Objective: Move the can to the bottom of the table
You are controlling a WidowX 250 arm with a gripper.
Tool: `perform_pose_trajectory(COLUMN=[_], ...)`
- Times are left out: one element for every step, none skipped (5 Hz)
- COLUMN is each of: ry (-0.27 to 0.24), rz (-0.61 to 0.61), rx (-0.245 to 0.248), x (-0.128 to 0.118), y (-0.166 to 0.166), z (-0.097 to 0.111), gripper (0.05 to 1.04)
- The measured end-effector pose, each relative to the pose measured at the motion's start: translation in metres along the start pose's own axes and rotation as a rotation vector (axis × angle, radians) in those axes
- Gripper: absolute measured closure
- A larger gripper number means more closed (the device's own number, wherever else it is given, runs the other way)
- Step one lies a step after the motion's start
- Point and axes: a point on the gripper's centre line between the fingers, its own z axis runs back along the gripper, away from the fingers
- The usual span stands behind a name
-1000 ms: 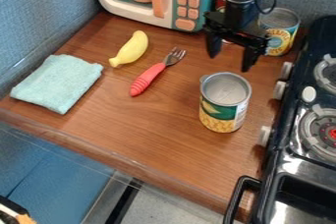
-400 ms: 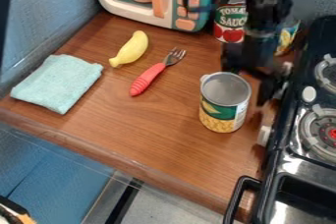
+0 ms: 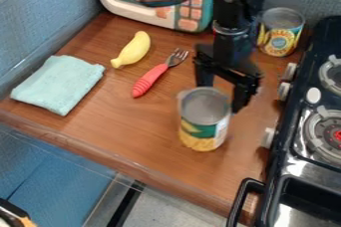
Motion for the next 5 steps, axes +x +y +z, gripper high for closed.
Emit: perform_pose_trajectory(ry=[0.042,0.074,-0.052,-0.138,-0.121], rz=[0.008,0.021,0.019,0.069,0.125], rx=[-0.023,-0.022,0.078,0.107,0.082], x=[-0.007,-0.013,0.002,0.011,0.008], y=[-0.002,-0.003,-0.004,-0.003,0.001], z=[0.001,-0.001,0.013,0.04,0.045], gripper=[0.083,0.083,0.083,0.083,0.083])
